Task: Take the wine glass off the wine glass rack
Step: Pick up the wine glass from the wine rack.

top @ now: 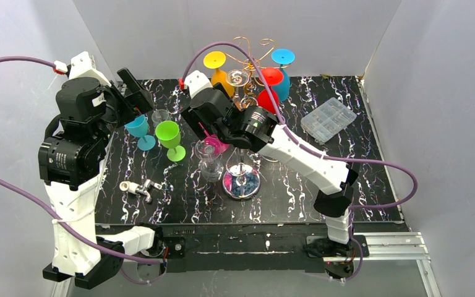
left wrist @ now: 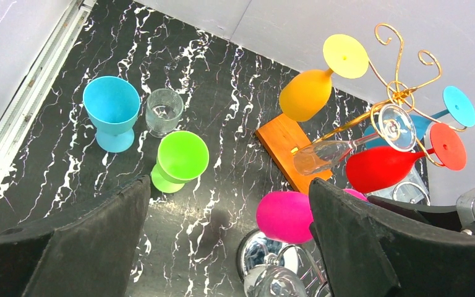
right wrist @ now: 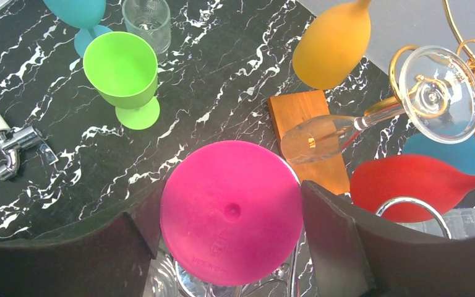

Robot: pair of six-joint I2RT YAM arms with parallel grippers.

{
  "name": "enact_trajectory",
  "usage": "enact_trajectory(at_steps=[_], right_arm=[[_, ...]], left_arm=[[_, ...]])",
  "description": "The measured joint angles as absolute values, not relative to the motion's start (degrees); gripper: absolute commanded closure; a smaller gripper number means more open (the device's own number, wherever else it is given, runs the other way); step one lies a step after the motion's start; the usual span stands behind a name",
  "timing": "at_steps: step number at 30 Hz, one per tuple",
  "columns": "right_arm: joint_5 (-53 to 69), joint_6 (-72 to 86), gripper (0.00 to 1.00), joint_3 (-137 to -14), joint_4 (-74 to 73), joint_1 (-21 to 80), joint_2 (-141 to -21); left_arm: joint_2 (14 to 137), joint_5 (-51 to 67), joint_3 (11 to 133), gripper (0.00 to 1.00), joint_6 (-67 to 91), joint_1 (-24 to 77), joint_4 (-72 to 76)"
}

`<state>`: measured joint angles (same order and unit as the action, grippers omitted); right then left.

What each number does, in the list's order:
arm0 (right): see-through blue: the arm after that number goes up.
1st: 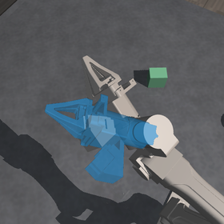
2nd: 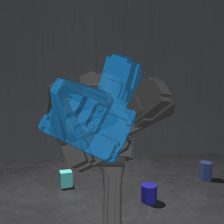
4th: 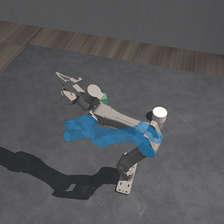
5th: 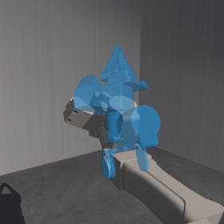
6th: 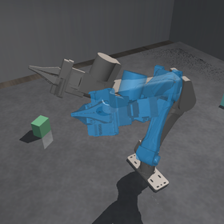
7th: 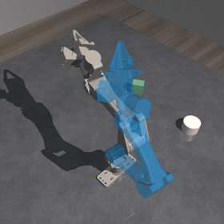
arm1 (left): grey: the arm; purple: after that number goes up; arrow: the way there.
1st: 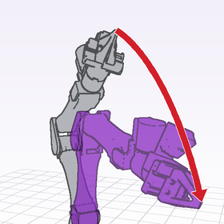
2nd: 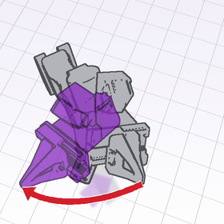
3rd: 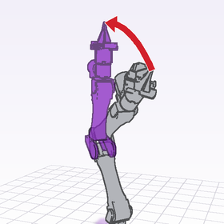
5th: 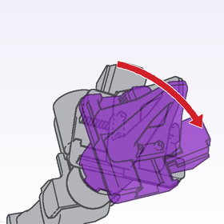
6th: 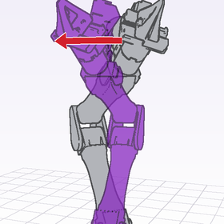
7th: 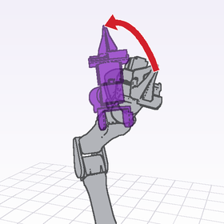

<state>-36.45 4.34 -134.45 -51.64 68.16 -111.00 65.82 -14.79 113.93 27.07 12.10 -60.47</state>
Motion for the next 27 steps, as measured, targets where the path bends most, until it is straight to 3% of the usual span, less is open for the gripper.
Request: enact_trajectory(at_steps=[6,27], right_arm=[[-36.5,4.4,0.30,-134.5,-51.5,68.2,-111.0],[-36.0,4.4,0.34,-135.2,-51.5,68.2,-110.6]], left_arm=[[65.8,-14.8,113.9,0.01,27.0,12.1,-60.3],[66.2,-14.8,113.9,0.01,26.8,12.1,-60.2]])
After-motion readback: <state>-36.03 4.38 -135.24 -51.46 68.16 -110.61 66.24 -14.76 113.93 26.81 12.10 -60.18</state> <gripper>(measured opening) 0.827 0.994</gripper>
